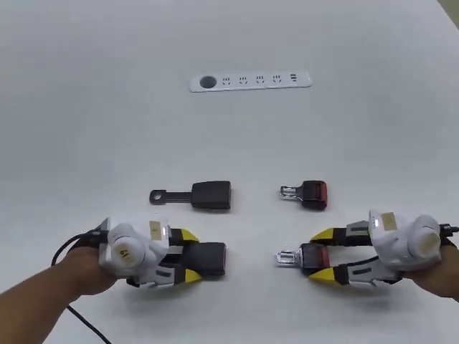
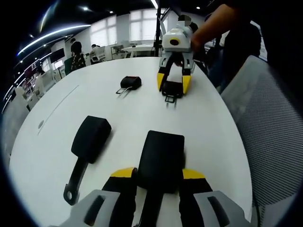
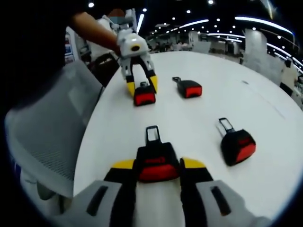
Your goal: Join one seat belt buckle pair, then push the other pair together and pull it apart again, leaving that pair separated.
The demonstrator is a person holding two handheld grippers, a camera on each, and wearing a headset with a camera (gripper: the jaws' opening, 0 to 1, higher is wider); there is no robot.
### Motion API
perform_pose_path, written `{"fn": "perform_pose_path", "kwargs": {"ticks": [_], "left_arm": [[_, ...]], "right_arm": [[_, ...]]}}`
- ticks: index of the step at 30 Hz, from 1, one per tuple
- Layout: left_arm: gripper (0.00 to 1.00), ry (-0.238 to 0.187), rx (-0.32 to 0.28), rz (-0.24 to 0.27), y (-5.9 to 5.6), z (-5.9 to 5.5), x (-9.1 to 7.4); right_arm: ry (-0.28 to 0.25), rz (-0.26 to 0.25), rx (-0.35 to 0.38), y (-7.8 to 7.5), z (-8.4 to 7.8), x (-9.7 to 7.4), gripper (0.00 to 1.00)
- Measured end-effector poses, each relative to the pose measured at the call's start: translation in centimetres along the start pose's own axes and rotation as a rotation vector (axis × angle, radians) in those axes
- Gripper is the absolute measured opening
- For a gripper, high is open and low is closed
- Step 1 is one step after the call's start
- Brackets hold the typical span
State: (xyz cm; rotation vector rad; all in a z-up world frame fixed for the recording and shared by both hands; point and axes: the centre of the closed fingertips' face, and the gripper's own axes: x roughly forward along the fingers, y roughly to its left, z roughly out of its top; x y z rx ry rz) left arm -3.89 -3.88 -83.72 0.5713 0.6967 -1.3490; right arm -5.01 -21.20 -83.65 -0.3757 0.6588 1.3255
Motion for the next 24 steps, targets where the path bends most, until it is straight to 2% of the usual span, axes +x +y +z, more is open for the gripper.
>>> {"fn": "perform_pose_path", "kwargs": {"ticks": [13, 17, 24], "left_arm": [[0.36, 0.002, -0.007, 0.001, 0.0, 0.0, 0.0], [0.36, 0.002, -0.008, 0.001, 0.0, 0.0, 0.0], [0.36, 0.006, -0.01, 0.001, -0.1, 0.1, 0.0]], "right_arm": [[-0.046, 0.021, -0.01, 0.7, 1.6, 1.8, 0.36], [-0.064, 0.022, 0.006, 0.6, 2.6, 3.0, 0.36], [-0.074, 0.041, -0.016, 0.9, 4.1, 5.2, 0.36]]}}
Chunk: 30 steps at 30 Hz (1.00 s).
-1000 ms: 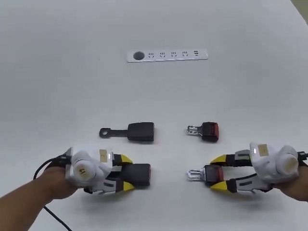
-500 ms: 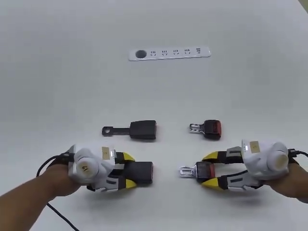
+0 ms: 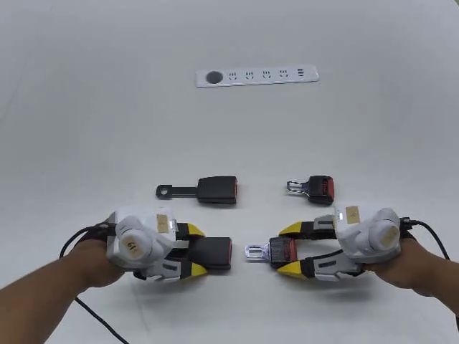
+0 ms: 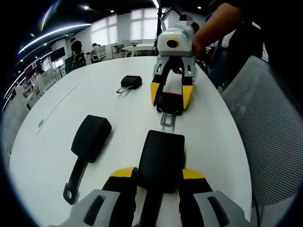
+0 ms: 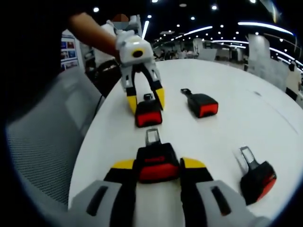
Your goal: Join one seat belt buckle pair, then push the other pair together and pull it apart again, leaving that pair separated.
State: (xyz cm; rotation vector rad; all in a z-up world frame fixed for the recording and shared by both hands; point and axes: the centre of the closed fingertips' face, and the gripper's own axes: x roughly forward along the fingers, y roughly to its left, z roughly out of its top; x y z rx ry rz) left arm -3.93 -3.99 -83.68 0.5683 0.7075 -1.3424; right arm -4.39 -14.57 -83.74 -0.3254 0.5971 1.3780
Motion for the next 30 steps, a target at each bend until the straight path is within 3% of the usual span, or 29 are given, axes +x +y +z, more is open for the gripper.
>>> {"fn": "perform_pose_path", "kwargs": {"ticks": [19, 30], "left_arm": [[0.35, 0.009, 0.0, 0.001, 0.1, -0.1, 0.1], [0.35, 0.012, -0.002, 0.003, 0.1, -0.1, 0.1]], "right_arm": [[-0.04, 0.01, 0.008, 0.3, 2.0, 2.5, 0.36], [-0.035, 0.009, 0.006, 0.6, 2.1, 2.5, 0.36]]}}
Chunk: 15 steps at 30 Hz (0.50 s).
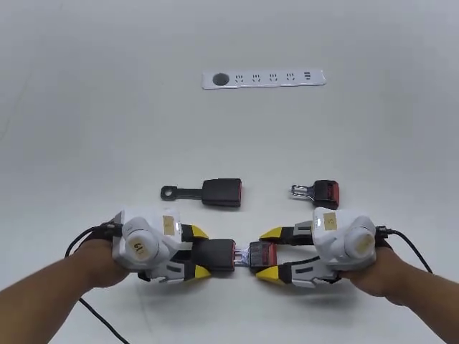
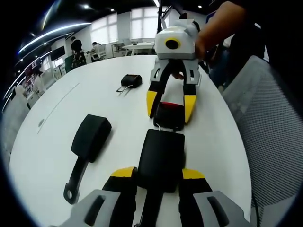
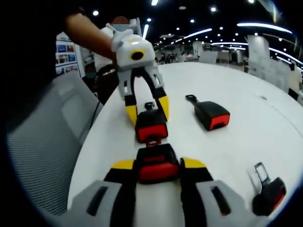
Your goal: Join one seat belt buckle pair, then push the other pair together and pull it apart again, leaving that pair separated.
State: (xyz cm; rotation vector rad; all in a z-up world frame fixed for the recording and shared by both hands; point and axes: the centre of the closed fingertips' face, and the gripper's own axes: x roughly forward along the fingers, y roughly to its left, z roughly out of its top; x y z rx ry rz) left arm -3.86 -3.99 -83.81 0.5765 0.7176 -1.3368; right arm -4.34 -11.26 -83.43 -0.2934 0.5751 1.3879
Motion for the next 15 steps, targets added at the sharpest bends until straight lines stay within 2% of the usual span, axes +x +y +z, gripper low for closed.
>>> {"fn": "perform_pose_path", "kwargs": {"ticks": [15], "left_arm": [[0.34, 0.01, 0.023, -0.01, -0.11, 0.05, -0.1]], "right_arm": [[0.018, 0.005, 0.01, 0.3, 0.44, 0.75, 0.35]]}}
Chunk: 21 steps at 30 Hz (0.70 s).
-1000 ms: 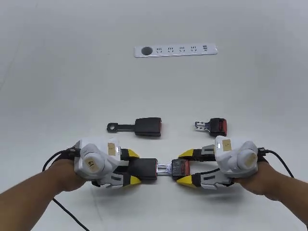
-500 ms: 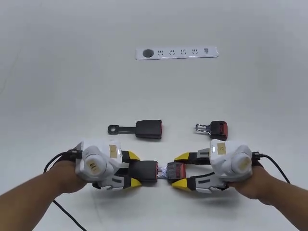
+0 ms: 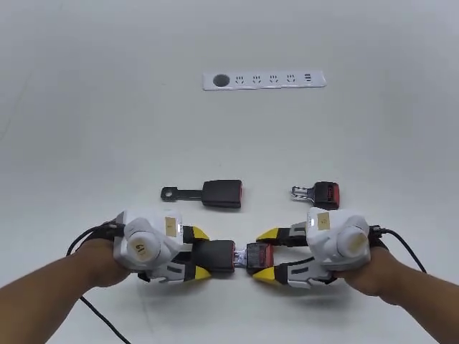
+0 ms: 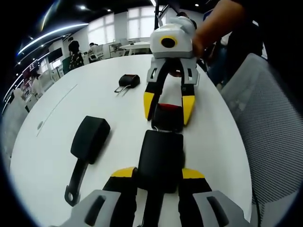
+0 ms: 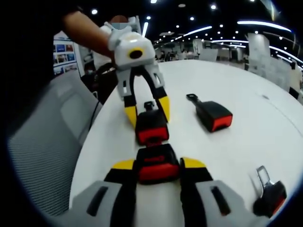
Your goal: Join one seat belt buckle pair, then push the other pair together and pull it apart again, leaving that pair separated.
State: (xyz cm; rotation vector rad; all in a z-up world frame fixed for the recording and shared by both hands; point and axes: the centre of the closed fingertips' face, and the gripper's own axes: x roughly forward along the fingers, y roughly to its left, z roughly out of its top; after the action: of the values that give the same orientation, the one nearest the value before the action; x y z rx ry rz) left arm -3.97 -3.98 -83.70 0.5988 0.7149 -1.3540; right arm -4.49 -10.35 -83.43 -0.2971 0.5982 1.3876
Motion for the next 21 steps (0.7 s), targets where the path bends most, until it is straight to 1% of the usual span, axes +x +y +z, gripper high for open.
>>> {"fn": "perform_pose_path", "kwargs": {"ticks": [4, 10, 14, 21], "left_arm": [[0.34, -0.001, -0.003, 0.0, 0.0, -0.1, 0.0], [0.34, -0.003, -0.002, 0.0, 0.0, -0.1, -0.1], [0.34, 0.003, 0.003, 0.0, 0.0, -0.1, -0.1], [0.34, 0.014, 0.023, -0.017, -0.1, -0.1, -0.3]], "right_arm": [[-0.003, -0.011, 0.006, 0.1, 0.3, 0.7, 0.35], [0.002, -0.014, 0.006, 0.1, 0.3, 0.7, 0.35], [0.005, -0.017, 0.005, 0.2, 0.7, 1.2, 0.35], [0.017, -0.021, 0.001, 0.1, 0.7, 0.9, 0.35]]}}
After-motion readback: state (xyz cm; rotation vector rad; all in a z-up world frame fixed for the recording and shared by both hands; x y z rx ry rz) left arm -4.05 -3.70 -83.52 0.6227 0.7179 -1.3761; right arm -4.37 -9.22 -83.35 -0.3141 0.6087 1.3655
